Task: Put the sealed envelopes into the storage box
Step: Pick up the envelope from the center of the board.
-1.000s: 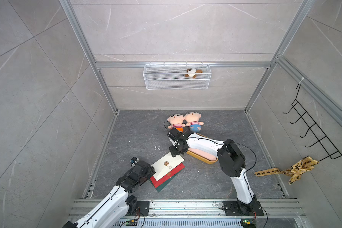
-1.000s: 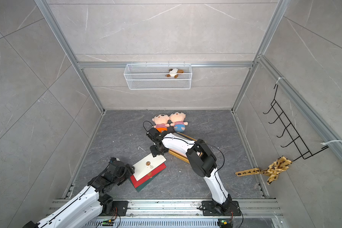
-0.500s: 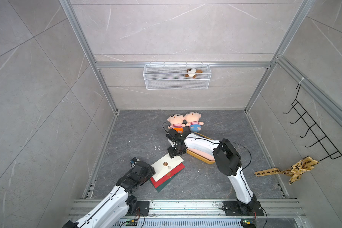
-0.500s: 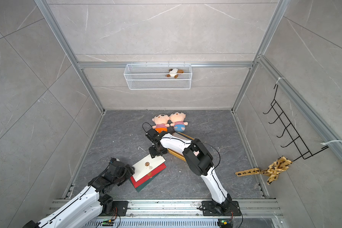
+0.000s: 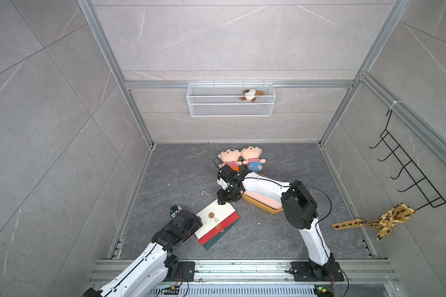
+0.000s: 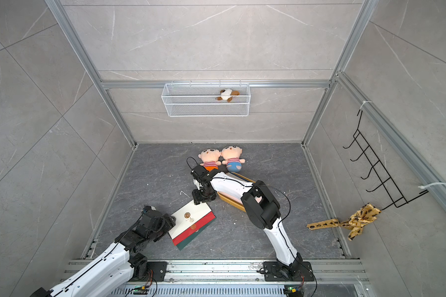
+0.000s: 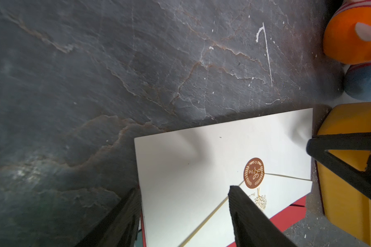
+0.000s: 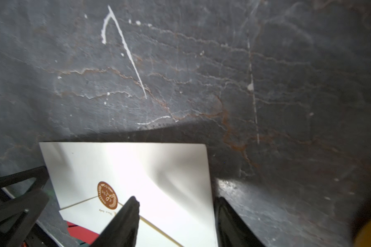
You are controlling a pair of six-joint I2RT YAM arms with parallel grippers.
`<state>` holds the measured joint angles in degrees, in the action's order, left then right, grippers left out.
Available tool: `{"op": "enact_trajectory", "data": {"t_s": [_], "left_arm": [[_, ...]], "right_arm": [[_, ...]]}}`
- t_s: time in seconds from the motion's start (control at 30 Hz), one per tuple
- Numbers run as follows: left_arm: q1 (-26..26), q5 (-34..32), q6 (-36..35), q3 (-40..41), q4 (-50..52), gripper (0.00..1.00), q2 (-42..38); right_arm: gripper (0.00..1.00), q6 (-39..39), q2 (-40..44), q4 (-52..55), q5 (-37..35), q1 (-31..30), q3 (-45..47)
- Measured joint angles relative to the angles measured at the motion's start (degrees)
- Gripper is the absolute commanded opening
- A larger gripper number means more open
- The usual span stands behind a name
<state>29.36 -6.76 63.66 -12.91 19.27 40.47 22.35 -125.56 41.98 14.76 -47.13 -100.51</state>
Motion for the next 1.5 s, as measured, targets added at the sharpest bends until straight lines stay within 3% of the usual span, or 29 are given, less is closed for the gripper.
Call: {"op": "enact_trajectory", "data": {"t_s": [0.17, 0.43, 0.9, 1.5], "left_arm": [[0.0, -0.4, 0.0, 0.0, 0.0, 0.68, 0.0], [0.0, -0.6, 0.0, 0.0, 1.1, 0.57, -0.7], [0.0, -0.9, 0.0, -0.7, 3.5, 0.55, -5.8], [0.0, 0.0, -0.2, -1.0, -3.0, 0.26, -10.8]], "right_arm": [[0.59, 0.0, 2.3, -0.6, 1.1, 0.0, 0.0], [0.59, 0.0, 2.6, -0.6, 1.1, 0.0, 0.0], [0.59, -0.1, 0.3, -0.6, 1.3, -0.1, 0.0], [0.58, 0.0, 0.3, -1.7, 3.1, 0.1, 0.6]]}}
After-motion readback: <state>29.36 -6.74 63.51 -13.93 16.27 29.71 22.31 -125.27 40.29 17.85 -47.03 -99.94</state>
